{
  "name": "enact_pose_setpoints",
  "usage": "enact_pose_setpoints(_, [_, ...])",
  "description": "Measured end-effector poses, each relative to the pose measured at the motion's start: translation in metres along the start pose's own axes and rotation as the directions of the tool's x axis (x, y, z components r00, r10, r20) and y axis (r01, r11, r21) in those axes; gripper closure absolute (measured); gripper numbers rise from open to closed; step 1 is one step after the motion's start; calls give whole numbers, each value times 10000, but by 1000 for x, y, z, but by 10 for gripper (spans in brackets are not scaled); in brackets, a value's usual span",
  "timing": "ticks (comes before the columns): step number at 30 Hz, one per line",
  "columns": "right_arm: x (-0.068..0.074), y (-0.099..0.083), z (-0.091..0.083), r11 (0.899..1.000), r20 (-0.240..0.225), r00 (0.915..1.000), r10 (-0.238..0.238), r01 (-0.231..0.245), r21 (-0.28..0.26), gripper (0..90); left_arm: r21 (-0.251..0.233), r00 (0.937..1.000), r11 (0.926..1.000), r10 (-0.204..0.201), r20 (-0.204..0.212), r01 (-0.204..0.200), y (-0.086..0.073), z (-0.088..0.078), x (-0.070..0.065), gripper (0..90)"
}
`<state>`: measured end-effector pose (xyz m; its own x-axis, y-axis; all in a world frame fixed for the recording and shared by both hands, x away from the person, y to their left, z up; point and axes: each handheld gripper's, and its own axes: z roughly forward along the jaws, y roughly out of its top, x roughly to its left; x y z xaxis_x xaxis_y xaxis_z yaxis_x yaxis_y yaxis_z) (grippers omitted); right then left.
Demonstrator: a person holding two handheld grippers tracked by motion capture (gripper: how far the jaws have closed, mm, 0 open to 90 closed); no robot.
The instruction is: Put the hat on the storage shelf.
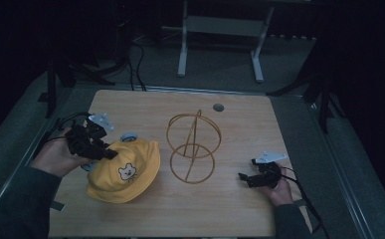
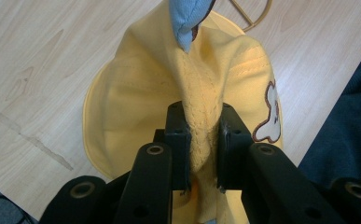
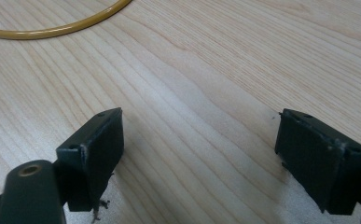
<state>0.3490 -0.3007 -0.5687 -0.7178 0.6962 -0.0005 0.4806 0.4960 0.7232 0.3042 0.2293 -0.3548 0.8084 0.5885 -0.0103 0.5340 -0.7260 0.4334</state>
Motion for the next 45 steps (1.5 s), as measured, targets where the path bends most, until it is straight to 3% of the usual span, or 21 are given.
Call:
enact_pose_setpoints(18, [0, 0, 0, 10000, 0, 10000, -2, 2, -1, 153, -369, 9999, 9992, -160, 47, 161, 3, -15, 7, 777])
enact_pose_setpoints(32, [0, 0, 0, 10000, 6, 10000, -12, 12, -14, 153, -1014, 9994, 9945, -258, 213, 279, 8, -26, 11, 776])
enact_pose_setpoints(45, [0, 0, 0, 10000, 8, 10000, -9, 9, -16, 153, -1258, 9998, 9919, -173, 66, 180, 14, -38, 13, 777])
